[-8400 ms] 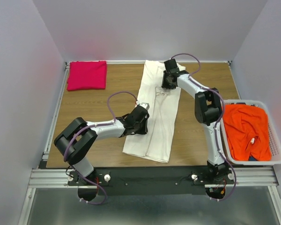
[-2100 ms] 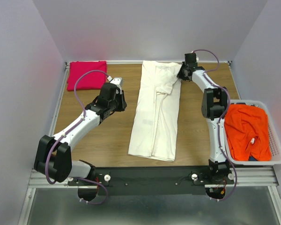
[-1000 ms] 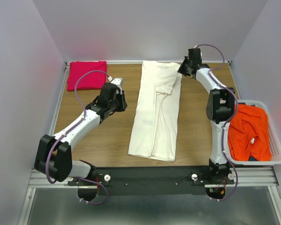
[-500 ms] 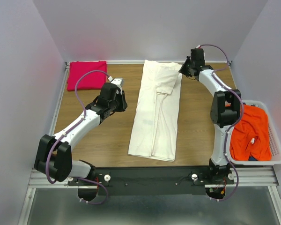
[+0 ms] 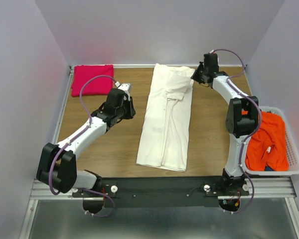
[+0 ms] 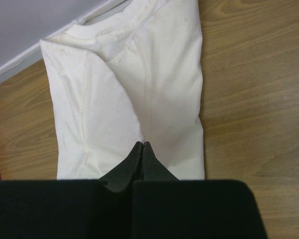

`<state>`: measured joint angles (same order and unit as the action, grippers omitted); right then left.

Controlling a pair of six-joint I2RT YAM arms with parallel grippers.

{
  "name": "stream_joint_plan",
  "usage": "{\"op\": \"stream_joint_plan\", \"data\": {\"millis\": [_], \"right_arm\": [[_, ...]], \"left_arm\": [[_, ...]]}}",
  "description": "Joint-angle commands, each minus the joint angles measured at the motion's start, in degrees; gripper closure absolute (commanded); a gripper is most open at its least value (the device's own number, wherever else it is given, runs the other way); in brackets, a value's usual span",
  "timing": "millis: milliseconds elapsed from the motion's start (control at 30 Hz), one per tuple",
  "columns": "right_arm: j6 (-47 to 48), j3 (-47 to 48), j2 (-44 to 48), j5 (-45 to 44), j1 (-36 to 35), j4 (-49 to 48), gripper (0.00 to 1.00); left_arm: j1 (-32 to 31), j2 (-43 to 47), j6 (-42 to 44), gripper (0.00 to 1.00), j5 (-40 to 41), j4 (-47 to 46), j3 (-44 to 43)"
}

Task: Fold and stack the t-shirts
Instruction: Fold the tshirt

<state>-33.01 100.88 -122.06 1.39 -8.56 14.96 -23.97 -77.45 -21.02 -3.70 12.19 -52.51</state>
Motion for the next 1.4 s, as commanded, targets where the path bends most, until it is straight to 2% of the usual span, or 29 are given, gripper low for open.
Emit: {"op": "stream_joint_plan", "data": {"millis": [0, 267, 367, 400, 467, 500, 567, 600, 633, 800, 1000, 1133, 1367], "right_arm": [[-0.6, -1.3, 1.2, -3.0, -0.2, -0.9, 1.0], [-0.4, -2.7, -2.1, -7.1, -0.1, -0.9, 0.99], [-0.3, -2.8, -3.7, -7.3, -0.1, -0.8, 0.91], [-0.3, -2.9, -3.9, -7.2, -0.1, -0.8, 0.83], [-0.4, -3.3, -3.7, -7.1, -0.1, -0.8, 0.75], [-0.4, -3.8, -3.5, -7.4, -0.2, -0.8, 0.64], [-0.1, -4.3, -2.8, -7.6, -0.1, -0.7, 0.59], [0.0, -4.7, -2.3, -7.9, -0.1, -0.7, 0.52], [0.0, -5.7, -2.0, -7.9, -0.1, -0.7, 0.5], [-1.3, -10.2, 2.0, -5.3, -0.6, -0.8, 0.52], [-3.0, -14.8, 4.4, -6.5, -3.3, -0.9, 0.53], [-4.4, -16.4, 6.2, -9.0, -3.9, -0.9, 0.53], [-5.1, -17.7, 8.0, -6.8, -5.2, -1.5, 0.55]], "left_arm": [[0.4, 0.8, 0.5, 0.68, -1.3, -1.0, 0.7], [0.4, 0.6, 0.6, 0.68, -1.7, -1.1, 0.7], [0.4, 0.5, 0.6, 0.68, -1.7, -1.2, 0.7], [0.4, 0.6, 0.6, 0.68, -1.6, -1.2, 0.7], [0.4, 0.6, 0.6, 0.68, -1.6, -1.1, 0.7], [0.4, 0.6, 0.6, 0.68, -1.6, -1.1, 0.7], [0.4, 0.6, 0.6, 0.68, -1.7, -1.2, 0.7], [0.4, 0.5, 0.7, 0.68, -1.7, -1.1, 0.7], [0.4, 0.5, 0.7, 0.68, -1.7, -1.1, 0.7], [0.4, 0.3, 0.6, 0.68, -1.7, -1.2, 0.6], [0.4, 0.1, 0.5, 0.68, -2.0, -1.3, 0.6], [0.4, 0.3, 0.5, 0.68, -2.1, -1.4, 0.8], [0.4, 0.0, 0.5, 0.68, -2.3, -1.4, 0.6]]}}
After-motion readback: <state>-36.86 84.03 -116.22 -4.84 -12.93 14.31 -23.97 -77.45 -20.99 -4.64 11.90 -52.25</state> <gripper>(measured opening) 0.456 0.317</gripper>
